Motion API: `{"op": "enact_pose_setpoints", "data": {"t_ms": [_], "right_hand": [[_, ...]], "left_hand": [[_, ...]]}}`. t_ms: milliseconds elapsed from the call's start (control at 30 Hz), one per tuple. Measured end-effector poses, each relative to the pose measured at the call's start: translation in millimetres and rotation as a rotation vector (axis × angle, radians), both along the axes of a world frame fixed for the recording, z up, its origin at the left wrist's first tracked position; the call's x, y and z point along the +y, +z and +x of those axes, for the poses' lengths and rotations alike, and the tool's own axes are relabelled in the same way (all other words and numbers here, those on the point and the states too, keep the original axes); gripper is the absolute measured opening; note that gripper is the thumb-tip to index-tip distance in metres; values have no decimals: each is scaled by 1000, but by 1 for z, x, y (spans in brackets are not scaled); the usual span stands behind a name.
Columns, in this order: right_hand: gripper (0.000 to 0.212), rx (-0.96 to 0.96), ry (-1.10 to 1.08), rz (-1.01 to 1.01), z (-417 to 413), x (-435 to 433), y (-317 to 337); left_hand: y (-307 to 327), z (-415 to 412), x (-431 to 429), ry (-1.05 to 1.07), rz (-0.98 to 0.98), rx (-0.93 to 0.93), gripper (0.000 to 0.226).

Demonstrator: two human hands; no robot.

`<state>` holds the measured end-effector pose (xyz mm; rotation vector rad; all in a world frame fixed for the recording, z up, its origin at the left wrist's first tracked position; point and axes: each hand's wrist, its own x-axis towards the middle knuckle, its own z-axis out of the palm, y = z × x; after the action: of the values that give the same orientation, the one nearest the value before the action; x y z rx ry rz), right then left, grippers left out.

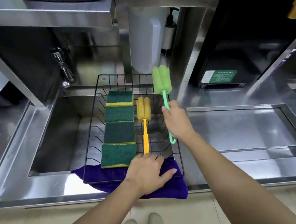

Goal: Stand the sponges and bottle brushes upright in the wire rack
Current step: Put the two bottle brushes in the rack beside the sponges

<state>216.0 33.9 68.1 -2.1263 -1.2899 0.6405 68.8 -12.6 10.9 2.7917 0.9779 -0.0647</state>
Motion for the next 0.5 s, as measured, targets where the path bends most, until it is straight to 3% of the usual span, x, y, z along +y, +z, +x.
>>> {"op": "enact_pose_setpoints", "data": {"t_ms": [133,300,500], "right_hand": [[26,-174,85,-177,-26,4,-23],[55,-338,156,-417,-38,4,-42],[37,-334,192,-585,-40,4,-43]], "left_hand": [[1,-14,6,75,-10,24,54],[-4,-15,6,25,-12,-9,71],[-8,-14,10,-17,-43,49,78]]}}
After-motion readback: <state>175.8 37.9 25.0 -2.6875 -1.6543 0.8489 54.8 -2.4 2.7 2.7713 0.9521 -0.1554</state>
